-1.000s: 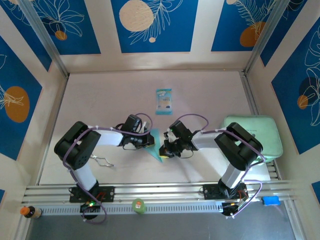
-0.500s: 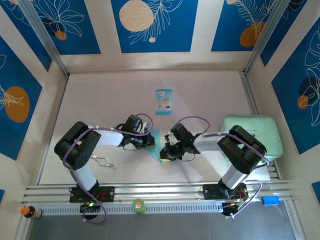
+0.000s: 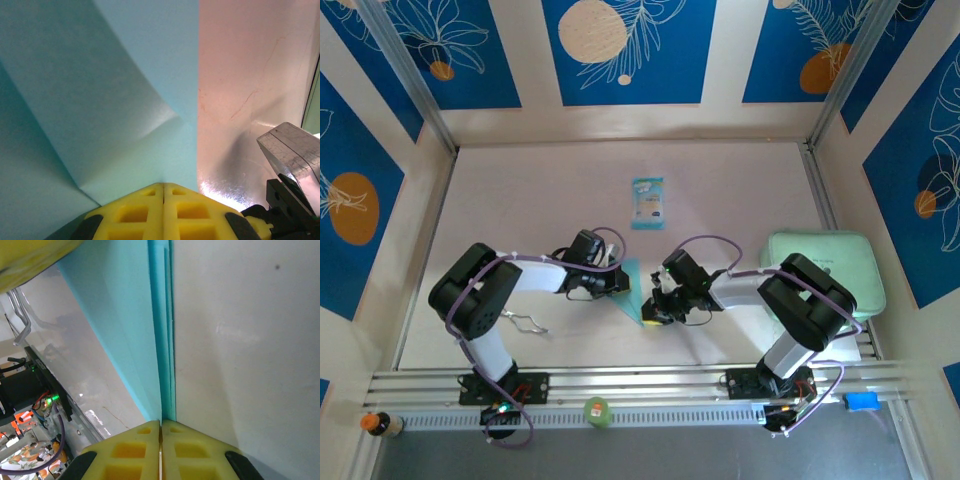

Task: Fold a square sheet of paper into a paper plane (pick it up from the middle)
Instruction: Fourth fold the wing at the center of the table.

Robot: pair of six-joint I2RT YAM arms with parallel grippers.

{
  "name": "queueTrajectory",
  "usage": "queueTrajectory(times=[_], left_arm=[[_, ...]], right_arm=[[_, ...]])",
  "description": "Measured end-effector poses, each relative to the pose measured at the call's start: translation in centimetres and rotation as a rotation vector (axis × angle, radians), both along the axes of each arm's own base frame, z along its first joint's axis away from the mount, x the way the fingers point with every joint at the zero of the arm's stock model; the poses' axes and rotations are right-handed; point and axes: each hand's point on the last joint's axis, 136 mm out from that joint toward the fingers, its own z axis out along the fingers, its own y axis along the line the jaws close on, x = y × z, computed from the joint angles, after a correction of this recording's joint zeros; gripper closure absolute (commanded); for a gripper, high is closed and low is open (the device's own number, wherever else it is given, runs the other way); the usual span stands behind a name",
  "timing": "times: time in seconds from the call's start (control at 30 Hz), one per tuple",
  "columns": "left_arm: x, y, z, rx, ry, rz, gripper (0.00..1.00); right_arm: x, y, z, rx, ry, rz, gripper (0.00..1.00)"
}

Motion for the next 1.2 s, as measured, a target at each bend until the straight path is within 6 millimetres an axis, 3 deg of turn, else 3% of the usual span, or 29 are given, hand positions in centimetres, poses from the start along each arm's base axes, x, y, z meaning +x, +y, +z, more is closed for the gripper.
queueTrajectory(times=[0.2,0.43,0.6,0.93,1.03,1.13,1.2], left_arm=[[0.0,0.0,0.0,0.000,-0.001,0.000,1.00],[-0.1,0.0,0.0,-0.002,0.001,-0.001,1.00],[-0.1,-0.1,0.0,-0.002,0.000,0.000,1.00],[-0.2,0.0,-0.1,-0.002,0.001,-0.001,1.00],[-0.2,0.0,0.0,-0.003,-0.001,0.000,1.00],[-0.2,0.0,0.0,-0.003,0.000,0.000,1.00],[-0.2,0.0,-0.1,-0.003,-0.001,0.000,1.00]], right_arm=[[-0.2,0.0,0.1,-0.006,-0.006,0.003,0.89],[-0.7,-0.2,-0.1,-0.017,-0.002,0.004,0.97],[-0.8,-0.2,-0.1,-0.020,0.002,0.001,0.90],[-1.2,-0.5,-0.1,-0.014,-0.010,-0.003,0.91],[-1.5,-0.6,-0.2,-0.015,-0.010,-0.004,0.97],[-1.7,-0.6,-0.2,-0.013,-0.006,-0.004,0.90],[-1.8,-0.6,-0.1,-0.013,-0.007,-0.001,0.91]])
